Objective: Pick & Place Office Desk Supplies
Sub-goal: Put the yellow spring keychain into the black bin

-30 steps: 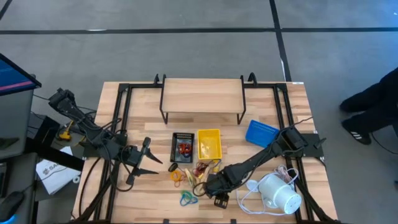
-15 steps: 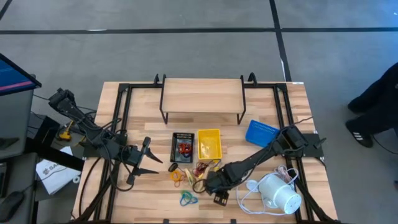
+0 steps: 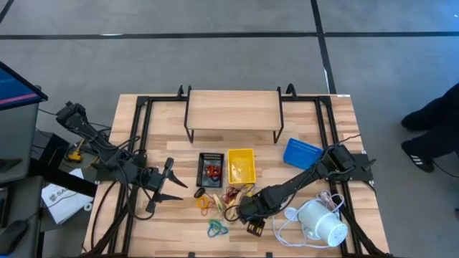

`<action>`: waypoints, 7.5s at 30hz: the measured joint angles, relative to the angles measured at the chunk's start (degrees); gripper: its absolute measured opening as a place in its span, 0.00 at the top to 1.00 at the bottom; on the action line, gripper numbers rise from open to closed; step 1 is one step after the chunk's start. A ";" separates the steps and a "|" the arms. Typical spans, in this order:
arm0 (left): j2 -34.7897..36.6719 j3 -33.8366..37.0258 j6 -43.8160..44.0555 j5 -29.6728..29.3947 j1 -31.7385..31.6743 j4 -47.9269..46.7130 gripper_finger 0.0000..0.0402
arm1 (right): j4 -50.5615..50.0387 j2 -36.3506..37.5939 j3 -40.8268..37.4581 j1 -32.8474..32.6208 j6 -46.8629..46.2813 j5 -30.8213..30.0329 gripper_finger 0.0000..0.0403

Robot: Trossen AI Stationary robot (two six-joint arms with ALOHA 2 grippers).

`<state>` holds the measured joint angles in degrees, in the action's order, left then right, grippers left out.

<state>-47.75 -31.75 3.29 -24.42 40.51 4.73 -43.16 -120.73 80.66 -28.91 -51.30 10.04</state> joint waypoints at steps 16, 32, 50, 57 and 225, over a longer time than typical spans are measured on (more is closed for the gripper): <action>0.00 0.00 0.03 0.04 -0.01 0.39 0.55 | -2.30 0.57 0.41 0.36 -3.80 -1.80 0.97; -10.98 14.98 8.41 -10.60 -4.87 50.68 0.55 | -30.74 6.96 31.93 2.90 13.80 -39.23 1.00; -24.49 17.02 31.40 5.01 -22.54 70.27 0.40 | -12.03 6.58 36.17 7.28 51.37 -59.21 1.00; -31.54 11.14 30.20 7.00 -22.34 70.16 0.36 | -9.90 6.58 36.17 9.57 52.86 -56.33 1.00; -26.34 -11.82 27.70 -9.11 -17.07 -6.99 1.00 | -21.46 16.04 12.76 6.14 33.68 -60.49 0.58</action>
<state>-74.08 -43.57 30.99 -33.53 23.45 -2.26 -64.62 -104.69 93.43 -22.76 -17.62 -50.44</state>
